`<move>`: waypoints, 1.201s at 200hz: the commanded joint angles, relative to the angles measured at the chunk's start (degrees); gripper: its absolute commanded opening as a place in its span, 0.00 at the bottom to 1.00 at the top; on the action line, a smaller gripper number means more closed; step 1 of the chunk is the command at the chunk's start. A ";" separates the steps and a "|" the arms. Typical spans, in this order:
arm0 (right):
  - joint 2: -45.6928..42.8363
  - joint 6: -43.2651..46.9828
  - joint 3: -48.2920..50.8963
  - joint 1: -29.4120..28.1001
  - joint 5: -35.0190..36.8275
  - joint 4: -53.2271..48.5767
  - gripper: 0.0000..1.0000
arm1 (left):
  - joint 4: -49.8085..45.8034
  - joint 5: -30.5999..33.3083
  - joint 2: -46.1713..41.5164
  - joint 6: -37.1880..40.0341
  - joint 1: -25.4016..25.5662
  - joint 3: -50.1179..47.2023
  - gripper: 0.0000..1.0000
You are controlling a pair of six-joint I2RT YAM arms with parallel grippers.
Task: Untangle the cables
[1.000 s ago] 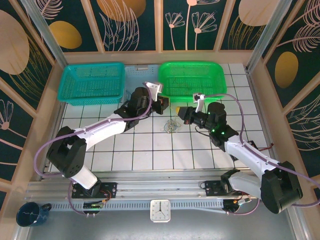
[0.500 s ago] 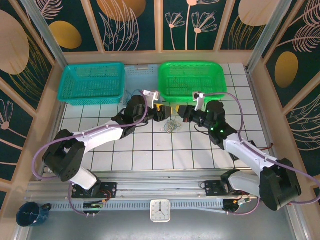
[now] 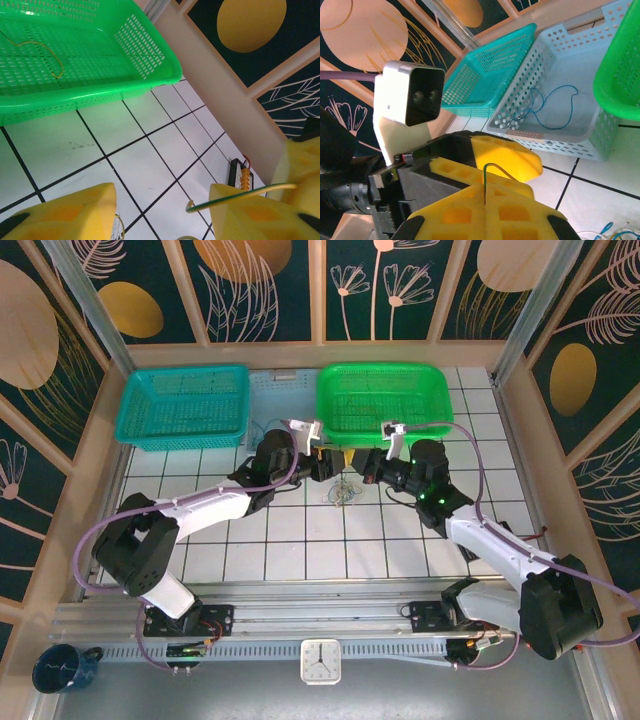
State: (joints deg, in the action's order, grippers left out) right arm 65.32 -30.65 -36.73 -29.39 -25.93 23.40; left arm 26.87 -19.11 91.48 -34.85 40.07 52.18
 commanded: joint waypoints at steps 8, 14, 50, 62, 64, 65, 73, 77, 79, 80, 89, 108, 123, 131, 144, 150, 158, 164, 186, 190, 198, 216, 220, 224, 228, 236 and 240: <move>-0.33 -0.72 -2.07 -0.91 -1.14 1.83 0.00 | 3.02 -0.42 0.72 -0.24 -0.11 1.97 0.44; -0.37 -0.72 -2.02 -0.98 -1.14 1.73 0.00 | 3.15 -0.25 0.72 -0.09 -0.15 2.02 0.42; -0.73 -0.55 -1.29 -1.07 -0.83 1.03 0.00 | 1.84 1.48 0.13 1.97 -0.09 2.74 0.25; -1.10 -0.45 -0.94 -1.11 -0.57 0.72 0.00 | 1.10 2.05 -0.22 3.02 -0.15 3.07 0.19; -1.08 -0.46 -0.90 -1.11 -0.49 0.60 0.00 | 0.91 2.19 -0.24 3.21 -0.17 3.16 0.18; -1.12 -0.41 -0.89 -1.11 -0.46 0.56 0.00 | 0.86 2.22 -0.34 3.30 -0.17 3.17 0.18; -1.36 -0.19 -0.67 -1.11 -0.13 0.25 0.00 | 0.36 2.55 -0.54 3.94 -0.14 3.18 0.14; -1.41 -0.07 -0.69 -1.10 0.06 0.04 0.00 | 0.01 2.79 -0.71 4.40 -0.11 3.19 0.12; -1.49 -0.03 -0.55 -1.11 0.13 -0.11 0.00 | -0.11 2.86 -0.76 4.56 -0.16 3.19 0.10; -1.50 -0.07 -0.54 -1.11 0.20 -0.15 0.00 | -0.13 2.95 -0.81 4.63 -0.16 3.19 0.10; -1.74 0.22 -0.45 -1.11 0.50 -0.45 0.00 | -0.67 3.43 -1.16 5.42 -0.11 3.19 0.04; -1.93 0.66 -0.30 -1.11 1.05 -1.07 0.00 | -2.02 4.44 -1.73 7.29 -0.16 3.19 0.00; -1.71 1.31 -0.40 -1.11 1.61 -1.71 0.00 | -4.06 5.66 -2.24 9.69 -0.17 5.44 0.00; -1.54 1.87 -0.60 -1.11 2.20 -2.61 0.00 | -5.30 6.67 -2.59 11.38 -0.12 5.85 0.00; -0.99 3.53 -1.41 -1.17 3.65 -5.17 0.00 | -7.27 8.50 -3.18 14.43 -0.12 6.84 0.00; -0.64 4.39 -1.81 -1.20 4.46 -6.40 0.00 | -8.36 9.25 -3.50 15.83 -0.13 7.35 0.00; -0.04 5.45 -2.39 -1.33 5.45 -8.10 0.00 | -9.60 10.22 -3.79 17.56 -0.15 8.00 0.00; 0.48 6.00 -2.83 -1.37 6.00 -9.11 0.00 | -10.45 10.78 -4.08 18.69 -0.14 8.43 0.00; 2.87 7.73 -4.56 -1.64 6.84 -12.03 0.00 | -11.96 11.54 -4.80 21.12 -0.17 9.67 0.00; 3.38 7.80 -4.80 -1.90 6.86 -12.12 0.00 | -12.02 11.47 -4.90 21.27 -0.11 9.84 0.00; 4.11 7.80 -5.01 -2.91 6.73 -11.87 0.00 | -11.94 11.22 -5.00 21.38 -0.14 10.03 0.00; 5.14 7.00 -5.36 -3.29 6.34 -10.24 0.00 | -11.61 10.63 -5.04 20.98 -0.11 10.22 0.00; 5.32 6.81 -5.45 -3.23 6.45 -9.94 0.00 | -11.54 10.62 -5.07 20.82 -0.11 10.15 0.00; 5.49 6.68 -5.58 -3.22 6.72 -9.66 0.00 | -11.34 10.69 -5.08 20.59 -0.09 10.07 0.00; 5.57 6.62 -5.77 -3.17 7.04 -9.52 0.00 | -11.09 10.84 -5.16 20.38 -0.10 9.90 0.00; 5.81 6.74 -6.34 -2.83 7.53 -9.41 0.00 | -10.59 11.03 -5.41 19.90 -0.12 9.46 0.00; 5.94 6.82 -6.69 -2.57 7.71 -9.38 0.00 | -10.35 11.19 -5.55 19.63 -0.13 9.21 0.00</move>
State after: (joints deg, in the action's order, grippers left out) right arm 70.54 -24.71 -40.25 -32.36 -20.38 13.02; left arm 16.29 -8.82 87.44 -15.88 40.07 60.99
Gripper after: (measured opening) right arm 0.048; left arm 0.043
